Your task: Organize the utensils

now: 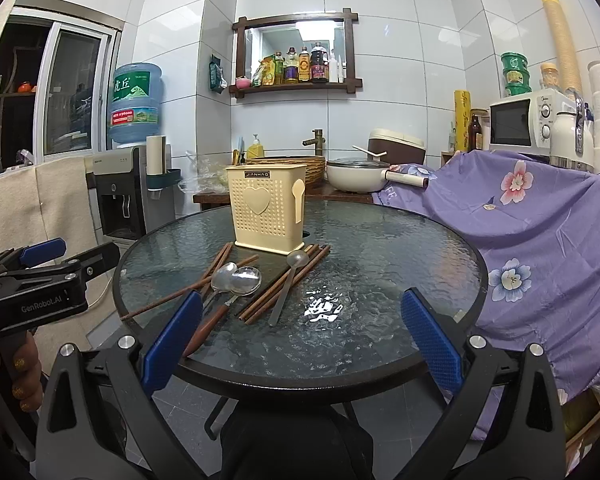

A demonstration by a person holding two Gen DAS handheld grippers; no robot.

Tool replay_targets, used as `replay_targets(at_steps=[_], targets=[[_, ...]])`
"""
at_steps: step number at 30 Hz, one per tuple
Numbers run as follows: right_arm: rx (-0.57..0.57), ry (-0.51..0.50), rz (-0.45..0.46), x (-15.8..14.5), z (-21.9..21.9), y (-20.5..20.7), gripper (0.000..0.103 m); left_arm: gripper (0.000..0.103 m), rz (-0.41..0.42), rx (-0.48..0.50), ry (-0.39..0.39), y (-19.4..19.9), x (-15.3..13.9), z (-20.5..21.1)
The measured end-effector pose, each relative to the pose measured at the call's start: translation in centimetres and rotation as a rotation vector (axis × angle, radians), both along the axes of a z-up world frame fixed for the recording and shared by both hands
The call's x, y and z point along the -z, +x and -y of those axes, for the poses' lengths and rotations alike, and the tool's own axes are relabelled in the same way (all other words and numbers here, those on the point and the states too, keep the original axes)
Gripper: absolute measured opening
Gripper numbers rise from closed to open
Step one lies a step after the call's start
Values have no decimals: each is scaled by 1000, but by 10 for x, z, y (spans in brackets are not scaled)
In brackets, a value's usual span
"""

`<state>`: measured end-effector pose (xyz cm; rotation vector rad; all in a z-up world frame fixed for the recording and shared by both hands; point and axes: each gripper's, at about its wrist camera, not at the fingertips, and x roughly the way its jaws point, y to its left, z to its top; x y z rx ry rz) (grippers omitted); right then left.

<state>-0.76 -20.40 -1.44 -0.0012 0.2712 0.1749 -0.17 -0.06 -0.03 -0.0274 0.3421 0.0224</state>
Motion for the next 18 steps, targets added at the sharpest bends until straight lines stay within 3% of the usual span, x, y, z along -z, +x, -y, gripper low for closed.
replay_targets(at_steps=[18], targets=[[0,1,-2,0,0,1,98,97,-3,3,-2,1,1,1]])
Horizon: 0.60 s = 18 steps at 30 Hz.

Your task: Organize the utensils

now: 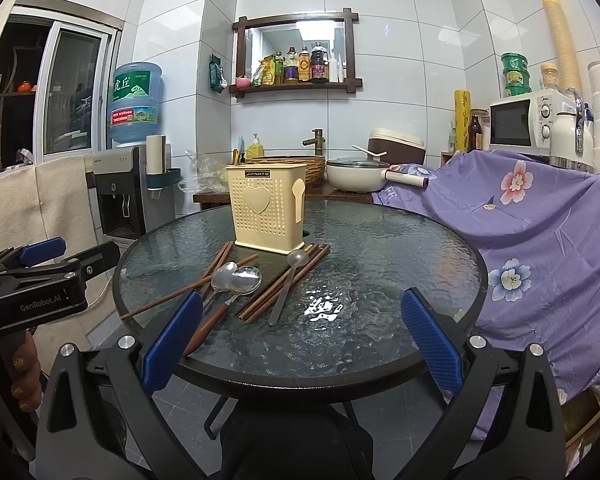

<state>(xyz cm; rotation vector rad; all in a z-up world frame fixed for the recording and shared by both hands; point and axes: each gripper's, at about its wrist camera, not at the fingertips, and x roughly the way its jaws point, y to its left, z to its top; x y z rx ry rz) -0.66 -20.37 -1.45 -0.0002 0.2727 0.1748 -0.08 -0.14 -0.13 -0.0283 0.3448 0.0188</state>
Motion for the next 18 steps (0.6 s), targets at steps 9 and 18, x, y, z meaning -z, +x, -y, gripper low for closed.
replay_targets(at_steps=[9,18], targets=[[0,0,-1,1,0,-2,98,97,-1,-3,-2,1,1,0],[0,-1,-1,2,0,-3,98,97,-2,-2,-3,0,1,-1]])
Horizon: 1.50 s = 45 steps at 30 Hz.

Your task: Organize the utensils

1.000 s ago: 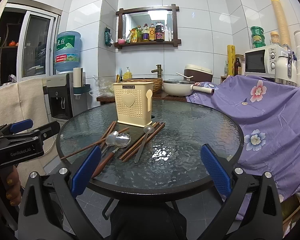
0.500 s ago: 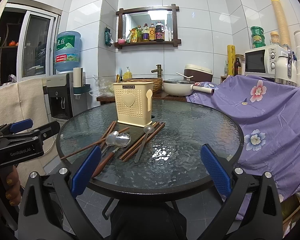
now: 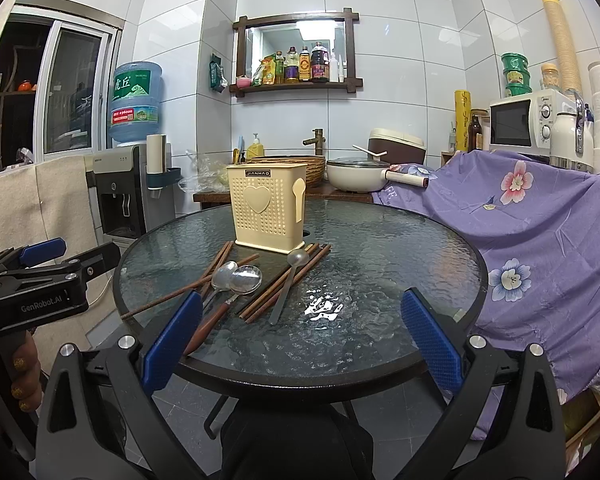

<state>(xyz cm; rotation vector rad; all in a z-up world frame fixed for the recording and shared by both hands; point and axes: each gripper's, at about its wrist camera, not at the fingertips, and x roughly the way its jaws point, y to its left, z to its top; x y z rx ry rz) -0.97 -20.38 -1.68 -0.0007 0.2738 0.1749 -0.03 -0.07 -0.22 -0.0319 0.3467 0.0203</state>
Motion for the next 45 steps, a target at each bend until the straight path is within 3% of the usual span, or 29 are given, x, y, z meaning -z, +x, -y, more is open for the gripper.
replay_targets(at_steps=[34,40,45], targets=[[1,-1,0,1,2,0,98,97,-4,0,1,1,2,-1],[1,-16,-14,5,0,8,98,97,-30,-3,-4,8,11,-11],[-13,-31,-81,9,-1,24,98,97,-87,25,11,21,18,-21]])
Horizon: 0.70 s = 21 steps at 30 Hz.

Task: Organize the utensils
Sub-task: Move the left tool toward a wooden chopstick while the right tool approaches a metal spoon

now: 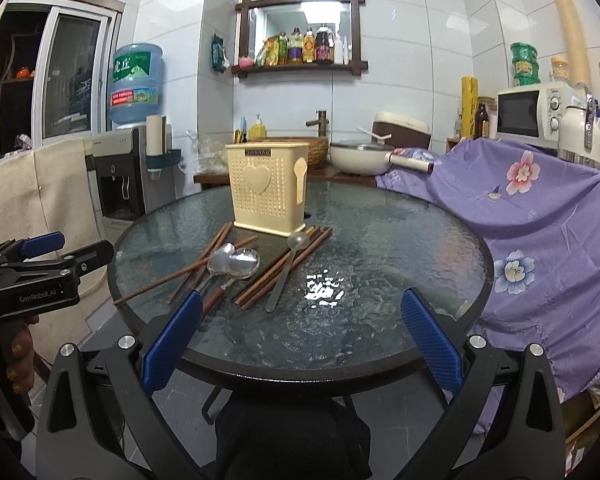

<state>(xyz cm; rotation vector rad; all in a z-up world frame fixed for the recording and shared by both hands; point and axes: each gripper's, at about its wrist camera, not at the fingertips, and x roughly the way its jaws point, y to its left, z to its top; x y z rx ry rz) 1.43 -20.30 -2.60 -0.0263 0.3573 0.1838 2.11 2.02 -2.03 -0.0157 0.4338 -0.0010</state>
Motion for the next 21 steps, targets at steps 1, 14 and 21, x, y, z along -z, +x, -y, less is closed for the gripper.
replay_targets(at_steps=[1,14,21], targets=[[-9,-10,-19,2,0,6,98,97,-24,15,-8,5,2,-3],[-137,-33,-219,9,3,89,94,88,-181,113,41,75,12,-7],[-160,-72,-297,6,-8,149,83,81,-240,141,80,112,15,-5]])
